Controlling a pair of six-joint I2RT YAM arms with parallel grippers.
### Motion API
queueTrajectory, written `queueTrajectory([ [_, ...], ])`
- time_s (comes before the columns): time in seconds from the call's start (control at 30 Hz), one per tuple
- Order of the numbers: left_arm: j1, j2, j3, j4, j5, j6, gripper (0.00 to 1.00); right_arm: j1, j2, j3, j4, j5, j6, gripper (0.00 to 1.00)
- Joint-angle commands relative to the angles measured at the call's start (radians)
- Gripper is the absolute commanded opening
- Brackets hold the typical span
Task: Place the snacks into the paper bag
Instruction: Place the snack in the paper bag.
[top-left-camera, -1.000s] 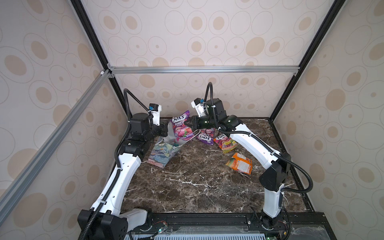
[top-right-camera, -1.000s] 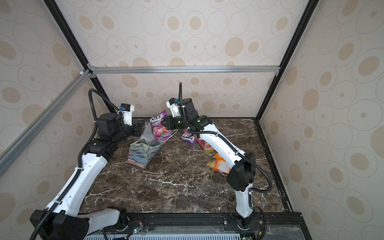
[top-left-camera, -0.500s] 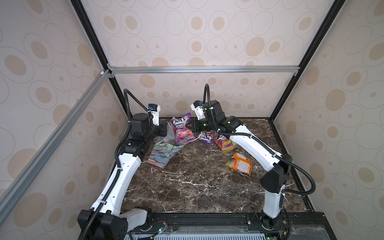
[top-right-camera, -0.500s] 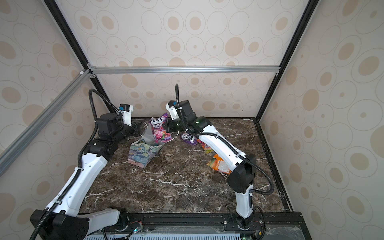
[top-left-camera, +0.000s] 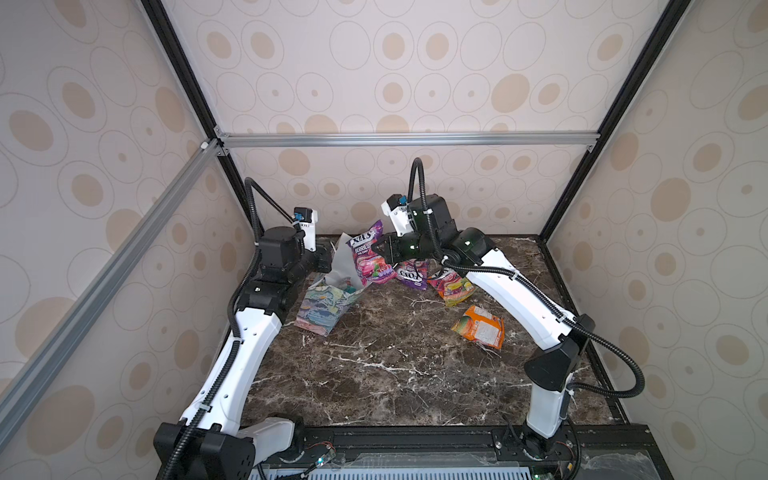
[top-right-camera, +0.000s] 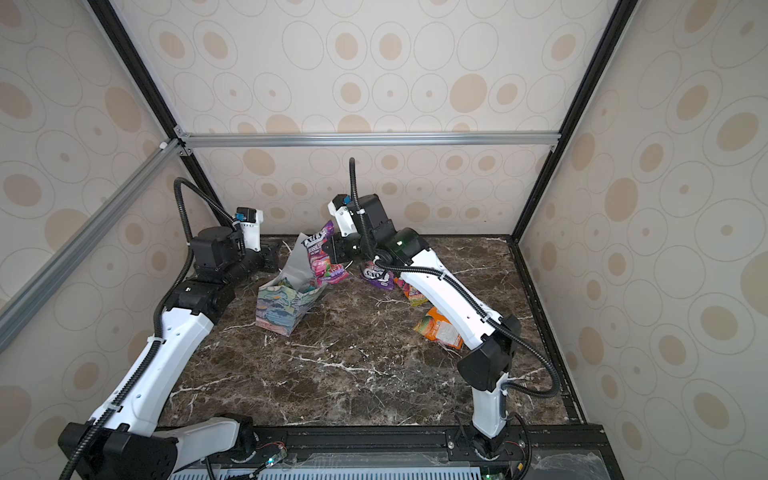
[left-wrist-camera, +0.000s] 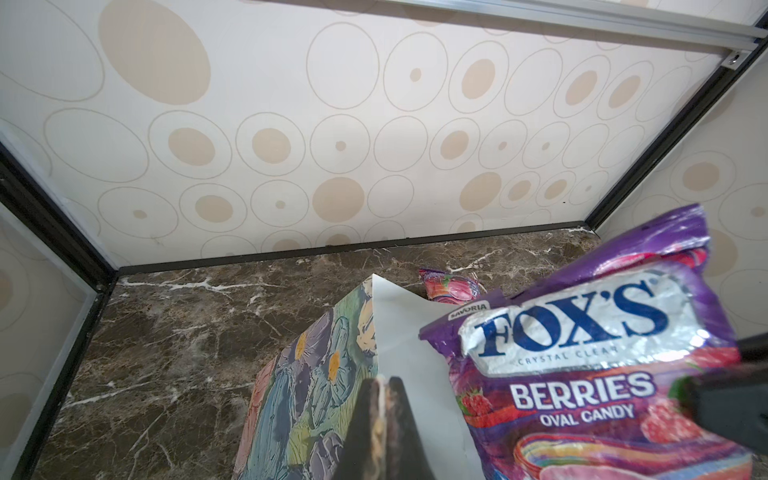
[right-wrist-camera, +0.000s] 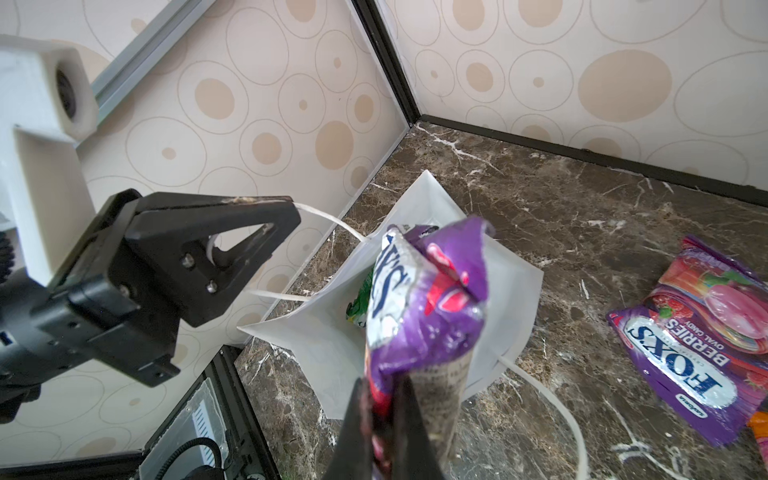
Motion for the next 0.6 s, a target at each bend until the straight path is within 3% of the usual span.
queueTrajectory([
  [0.0, 0.006, -0.031, 0.010, -0.003, -0.002, 0.020, 0.00, 0.008, 0.041, 0.046, 0.006, -0.006, 0.000, 0.00],
  [0.57, 0.005, -0.040, 0.005, 0.001, 0.002, 0.020, 0.00, 0.042, 0.293, 0.329, -0.098, -0.039, 0.037, 0.00],
])
